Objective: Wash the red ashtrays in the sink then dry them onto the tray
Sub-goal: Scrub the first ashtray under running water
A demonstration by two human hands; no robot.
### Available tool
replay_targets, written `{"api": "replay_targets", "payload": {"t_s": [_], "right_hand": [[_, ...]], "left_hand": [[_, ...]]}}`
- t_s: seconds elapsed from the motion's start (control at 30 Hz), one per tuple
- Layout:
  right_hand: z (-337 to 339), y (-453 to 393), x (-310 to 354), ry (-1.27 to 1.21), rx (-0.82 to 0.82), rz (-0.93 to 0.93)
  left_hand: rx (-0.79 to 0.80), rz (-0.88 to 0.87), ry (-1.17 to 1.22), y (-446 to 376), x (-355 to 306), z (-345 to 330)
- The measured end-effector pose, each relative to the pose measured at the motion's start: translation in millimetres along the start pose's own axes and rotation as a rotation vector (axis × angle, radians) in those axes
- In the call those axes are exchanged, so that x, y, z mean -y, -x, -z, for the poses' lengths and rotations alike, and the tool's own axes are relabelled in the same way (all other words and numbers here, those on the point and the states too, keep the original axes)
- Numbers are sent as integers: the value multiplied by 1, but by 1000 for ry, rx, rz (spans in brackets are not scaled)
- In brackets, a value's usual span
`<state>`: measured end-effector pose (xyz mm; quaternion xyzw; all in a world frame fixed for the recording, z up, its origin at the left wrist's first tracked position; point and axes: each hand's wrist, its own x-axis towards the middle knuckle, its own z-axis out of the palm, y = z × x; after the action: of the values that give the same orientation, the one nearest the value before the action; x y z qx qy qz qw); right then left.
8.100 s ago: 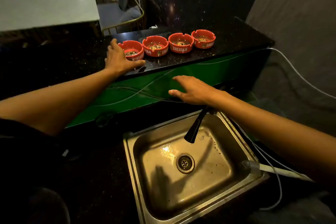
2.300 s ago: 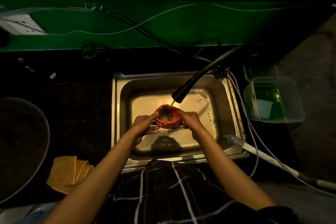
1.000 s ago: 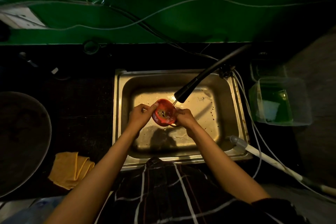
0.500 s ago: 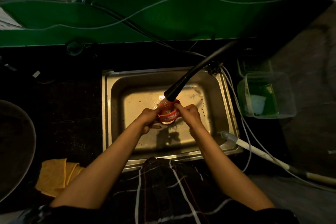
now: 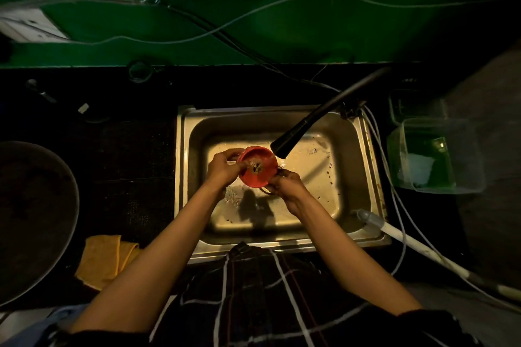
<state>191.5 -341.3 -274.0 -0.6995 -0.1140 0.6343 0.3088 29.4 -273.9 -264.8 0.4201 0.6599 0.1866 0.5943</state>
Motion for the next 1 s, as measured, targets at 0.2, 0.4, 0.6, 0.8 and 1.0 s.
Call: {"api": "replay_targets", "payload": {"t_s": [0.2,0.4,0.6,0.8,1.0], "right_hand": [[24,20,2,70,-114,96],[44,24,2,168,-273,265],[31,9,17,364,-291,237],[10,-13,16,232,-93,59],[-7,-4,5,83,75,-33]], "left_hand": [[105,-73,-44,-6,-3,-22],[216,145,82,3,3,-41],[319,294,74,13,24,-30],[187,286,150,12,26,-1],[9,84,1,-5,3,5]]}}
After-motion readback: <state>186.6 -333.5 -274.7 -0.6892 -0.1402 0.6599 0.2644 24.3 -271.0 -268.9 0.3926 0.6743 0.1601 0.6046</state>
